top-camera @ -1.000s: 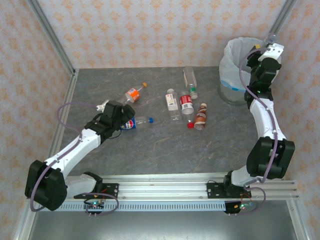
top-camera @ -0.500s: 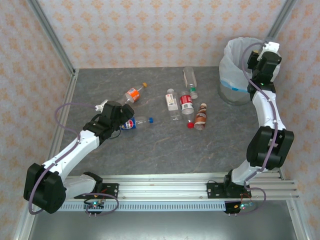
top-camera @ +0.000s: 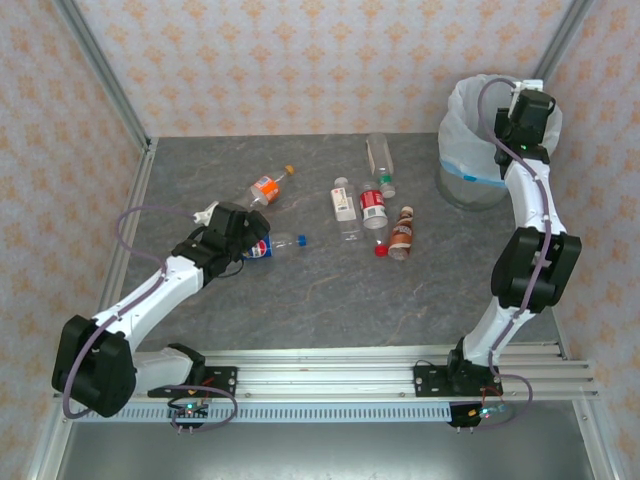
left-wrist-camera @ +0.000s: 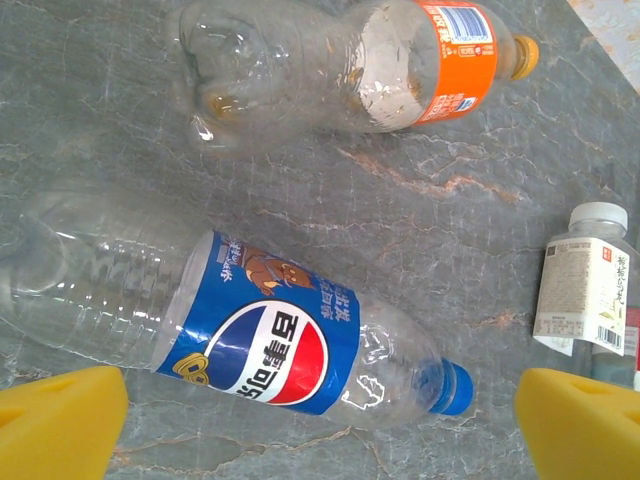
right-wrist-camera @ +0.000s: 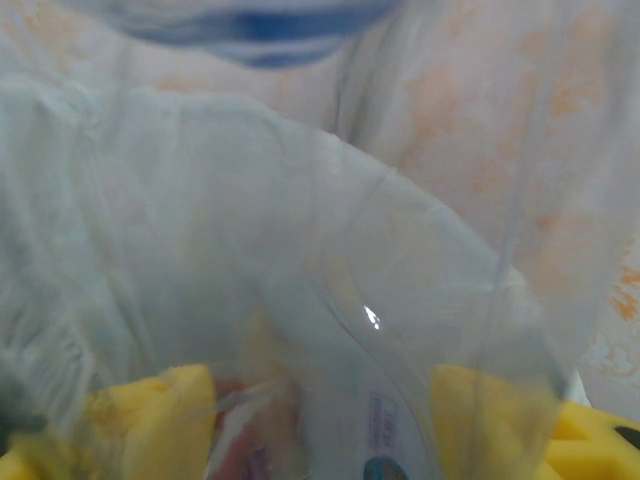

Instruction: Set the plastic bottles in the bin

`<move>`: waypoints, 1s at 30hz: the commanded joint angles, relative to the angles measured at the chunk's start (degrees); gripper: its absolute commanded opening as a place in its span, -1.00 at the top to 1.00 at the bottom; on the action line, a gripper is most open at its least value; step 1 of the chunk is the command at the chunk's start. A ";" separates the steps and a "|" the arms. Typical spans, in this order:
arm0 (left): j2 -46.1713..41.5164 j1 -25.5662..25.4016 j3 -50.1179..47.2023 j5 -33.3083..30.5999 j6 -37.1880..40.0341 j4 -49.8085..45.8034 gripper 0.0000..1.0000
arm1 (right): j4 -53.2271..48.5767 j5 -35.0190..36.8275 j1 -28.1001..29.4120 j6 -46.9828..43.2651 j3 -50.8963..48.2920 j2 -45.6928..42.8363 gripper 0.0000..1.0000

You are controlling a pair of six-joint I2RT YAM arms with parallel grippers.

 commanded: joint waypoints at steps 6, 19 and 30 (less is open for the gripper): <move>1.34 0.28 0.44 -1.39 -1.87 -0.46 -1.00 | -6.08 1.87 -0.21 0.33 5.24 1.55 -0.45; 1.56 0.19 0.27 -1.38 -3.08 -0.89 -1.00 | -9.30 1.96 -0.22 6.25 4.48 -5.16 -0.76; 0.40 -0.27 -0.45 -2.55 -4.21 -1.29 -1.00 | -8.28 0.02 -0.20 22.64 -10.77 -21.09 -0.98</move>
